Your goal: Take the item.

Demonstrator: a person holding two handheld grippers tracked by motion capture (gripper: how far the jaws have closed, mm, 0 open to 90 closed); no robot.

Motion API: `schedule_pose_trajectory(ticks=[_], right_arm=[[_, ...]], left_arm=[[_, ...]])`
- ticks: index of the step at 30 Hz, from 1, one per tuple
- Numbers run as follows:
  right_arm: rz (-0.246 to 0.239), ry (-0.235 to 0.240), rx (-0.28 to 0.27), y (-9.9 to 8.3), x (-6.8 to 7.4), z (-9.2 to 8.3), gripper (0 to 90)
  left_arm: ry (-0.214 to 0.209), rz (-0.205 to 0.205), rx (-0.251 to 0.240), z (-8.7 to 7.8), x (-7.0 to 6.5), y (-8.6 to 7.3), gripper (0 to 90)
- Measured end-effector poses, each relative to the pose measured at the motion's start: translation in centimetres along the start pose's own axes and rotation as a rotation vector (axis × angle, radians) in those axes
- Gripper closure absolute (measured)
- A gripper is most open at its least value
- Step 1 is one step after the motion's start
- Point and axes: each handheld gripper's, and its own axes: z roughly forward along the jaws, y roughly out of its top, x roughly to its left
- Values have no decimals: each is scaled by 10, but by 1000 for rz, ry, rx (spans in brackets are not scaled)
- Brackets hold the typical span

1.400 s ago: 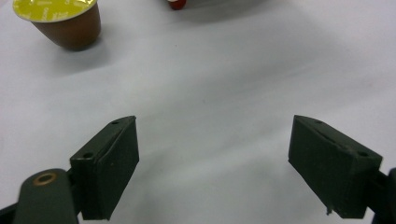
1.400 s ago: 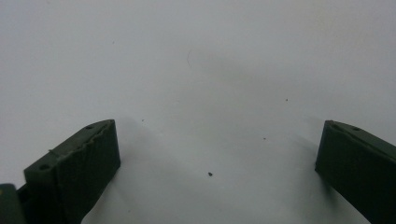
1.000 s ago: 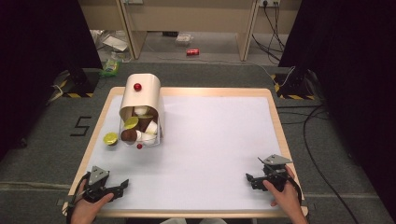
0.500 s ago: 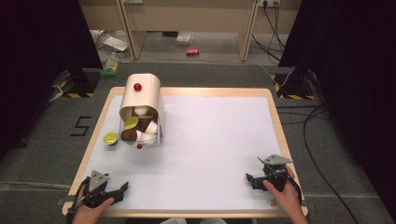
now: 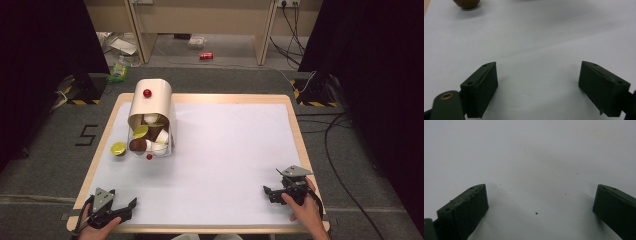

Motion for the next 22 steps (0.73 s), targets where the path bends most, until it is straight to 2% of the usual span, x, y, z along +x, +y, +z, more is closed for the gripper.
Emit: schedule_pose_trajectory(ticks=[9,22], right_arm=[[0,0,0,0,0,0,2],[-5,1,-1,0,0,0,2]], left_arm=[[5,-9,-28,-1,-1,-5,150],[-3,-13,-33,-1,0,-5,148]])
